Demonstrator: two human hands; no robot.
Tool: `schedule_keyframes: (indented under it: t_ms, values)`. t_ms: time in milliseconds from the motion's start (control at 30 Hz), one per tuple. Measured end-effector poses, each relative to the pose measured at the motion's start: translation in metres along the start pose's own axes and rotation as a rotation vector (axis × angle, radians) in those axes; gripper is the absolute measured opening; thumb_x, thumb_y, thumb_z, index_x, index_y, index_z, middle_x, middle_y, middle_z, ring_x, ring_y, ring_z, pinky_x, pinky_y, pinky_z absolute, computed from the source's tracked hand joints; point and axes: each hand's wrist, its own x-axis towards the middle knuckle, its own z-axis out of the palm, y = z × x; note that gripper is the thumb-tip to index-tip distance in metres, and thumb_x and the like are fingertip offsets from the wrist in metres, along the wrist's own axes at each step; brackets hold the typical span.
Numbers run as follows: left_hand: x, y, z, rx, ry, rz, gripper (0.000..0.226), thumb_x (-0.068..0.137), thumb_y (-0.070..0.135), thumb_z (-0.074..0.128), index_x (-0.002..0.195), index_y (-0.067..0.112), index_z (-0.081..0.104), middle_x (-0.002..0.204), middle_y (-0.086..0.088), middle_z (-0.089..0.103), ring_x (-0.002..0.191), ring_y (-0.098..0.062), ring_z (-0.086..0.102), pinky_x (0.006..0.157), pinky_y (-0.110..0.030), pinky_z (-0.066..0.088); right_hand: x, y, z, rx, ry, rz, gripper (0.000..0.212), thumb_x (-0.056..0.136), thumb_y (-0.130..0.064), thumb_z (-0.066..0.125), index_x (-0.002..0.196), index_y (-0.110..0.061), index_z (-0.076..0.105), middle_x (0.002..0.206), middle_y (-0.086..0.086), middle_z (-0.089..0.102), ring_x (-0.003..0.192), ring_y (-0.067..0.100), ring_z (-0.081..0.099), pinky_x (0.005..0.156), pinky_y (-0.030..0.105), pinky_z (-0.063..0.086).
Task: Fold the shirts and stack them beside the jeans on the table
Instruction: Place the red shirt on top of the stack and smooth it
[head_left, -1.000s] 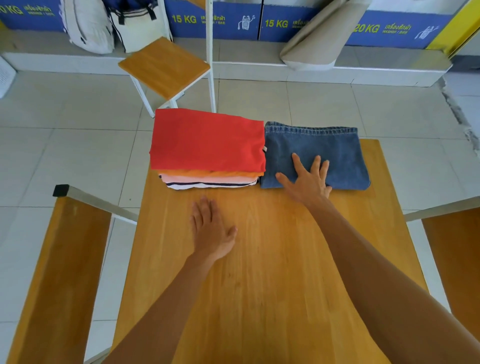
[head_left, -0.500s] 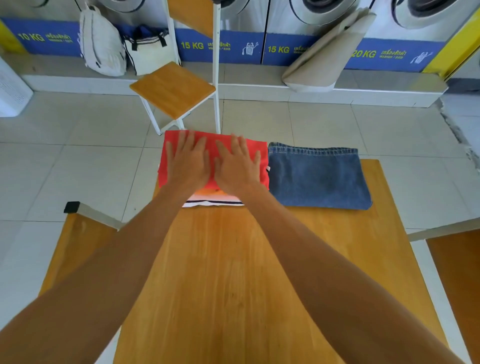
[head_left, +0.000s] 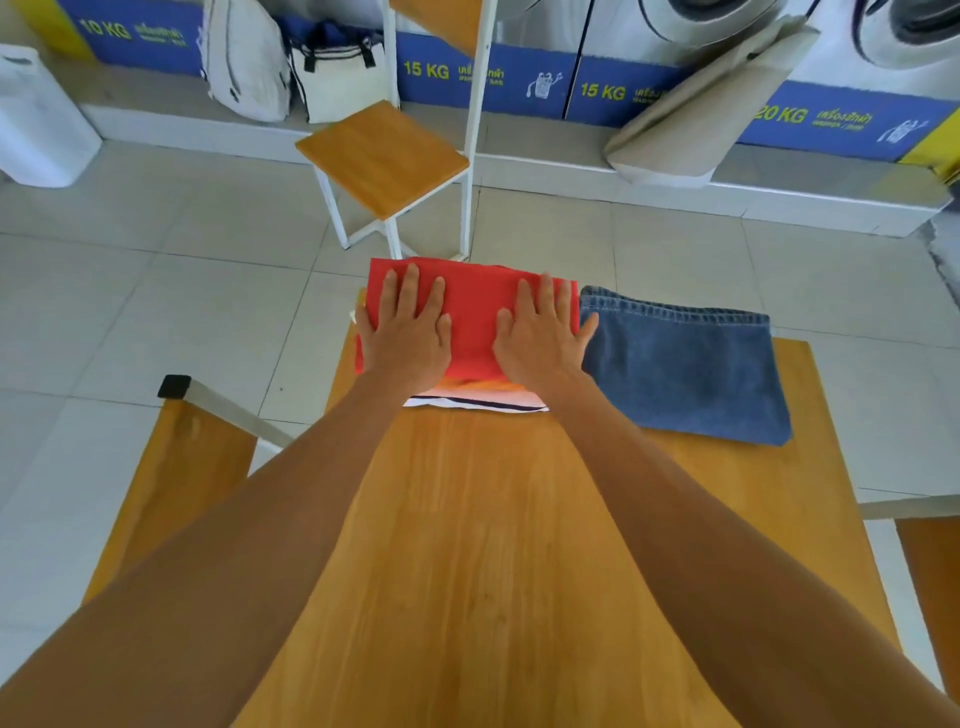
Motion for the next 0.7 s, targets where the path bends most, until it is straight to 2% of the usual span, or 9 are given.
schedule_keyframes:
  t_ms: [100, 167, 267, 333, 467, 533, 600, 700]
  values:
    - [-0.001, -0.004, -0.004, 0.044, -0.045, 0.024, 0.068, 0.098, 0.051, 0.029, 0.155, 0.028, 0.001, 0.164, -0.003, -0.009, 0.15, -0.027, -0.011, 0.117, -0.06, 0.002, -0.002, -0.042, 0.006, 0.008, 0.021, -0.214, 0.056, 0.103, -0.037, 0.023, 0.157, -0.023, 0.019, 0.167, 0.001, 0.005, 0.154, 0.024, -0.004, 0.117, 0.065, 0.001]
    - [-0.001, -0.007, -0.008, 0.035, -0.095, 0.029, 0.074, 0.096, 0.052, 0.037, 0.154, 0.029, -0.002, 0.163, -0.002, -0.012, 0.15, -0.026, -0.013, 0.117, -0.058, 0.002, -0.003, -0.047, 0.017, -0.005, -0.03, -0.262, 0.054, 0.104, -0.038, 0.021, 0.157, -0.026, 0.019, 0.167, -0.003, 0.004, 0.154, 0.021, -0.004, 0.118, 0.065, 0.003]
    - [0.001, -0.008, -0.013, -0.074, -0.109, 0.012, 0.056, 0.102, 0.042, 0.021, 0.154, 0.03, 0.006, 0.164, 0.0, -0.008, 0.15, -0.022, -0.011, 0.118, -0.058, 0.004, -0.001, -0.026, 0.024, -0.031, -0.047, -0.265, 0.055, 0.104, -0.042, 0.016, 0.158, -0.031, 0.011, 0.167, -0.008, 0.002, 0.154, 0.017, -0.003, 0.118, 0.064, 0.003]
    - [0.003, -0.007, -0.013, -0.092, -0.122, 0.0, 0.055, 0.102, 0.041, 0.017, 0.154, 0.031, 0.007, 0.164, 0.001, -0.008, 0.15, -0.022, -0.011, 0.118, -0.057, 0.004, 0.003, -0.005, 0.02, -0.064, -0.047, -0.224, 0.057, 0.103, -0.046, 0.013, 0.158, -0.032, 0.008, 0.167, -0.009, 0.001, 0.154, 0.017, -0.004, 0.119, 0.063, 0.0]
    - [0.003, -0.004, -0.011, -0.076, -0.12, 0.005, 0.055, 0.102, 0.042, 0.017, 0.155, 0.031, 0.005, 0.164, 0.0, -0.009, 0.15, -0.023, -0.012, 0.118, -0.059, 0.004, 0.019, 0.038, 0.001, -0.019, -0.155, 0.062, 0.061, 0.102, -0.043, 0.016, 0.159, -0.023, 0.005, 0.167, -0.002, -0.001, 0.153, 0.024, -0.008, 0.116, 0.068, -0.004]
    - [0.003, -0.003, -0.01, -0.065, -0.114, 0.004, 0.056, 0.102, 0.041, 0.017, 0.155, 0.03, 0.005, 0.164, 0.0, -0.009, 0.15, -0.024, -0.012, 0.117, -0.059, 0.004, 0.023, 0.039, -0.008, -0.053, -0.172, 0.14, 0.062, 0.102, -0.039, 0.019, 0.158, -0.017, 0.006, 0.167, 0.005, -0.001, 0.153, 0.028, -0.008, 0.115, 0.069, -0.003]
    - [0.003, -0.002, -0.01, -0.054, -0.119, 0.003, 0.056, 0.102, 0.041, 0.018, 0.155, 0.03, 0.005, 0.164, -0.001, -0.008, 0.15, -0.024, -0.011, 0.117, -0.06, 0.005, 0.022, 0.019, -0.012, -0.061, -0.099, 0.079, 0.062, 0.103, -0.039, 0.02, 0.158, -0.015, 0.008, 0.167, 0.005, -0.003, 0.153, 0.027, -0.008, 0.116, 0.067, -0.002]
    - [0.004, -0.003, -0.012, -0.047, -0.126, 0.005, 0.055, 0.102, 0.042, 0.017, 0.155, 0.03, 0.006, 0.164, -0.001, -0.008, 0.15, -0.024, -0.011, 0.116, -0.059, 0.005, 0.011, -0.022, -0.008, -0.054, -0.001, -0.178, 0.059, 0.103, -0.041, 0.02, 0.158, -0.02, 0.013, 0.167, 0.0, -0.001, 0.154, 0.023, -0.006, 0.117, 0.065, 0.0]
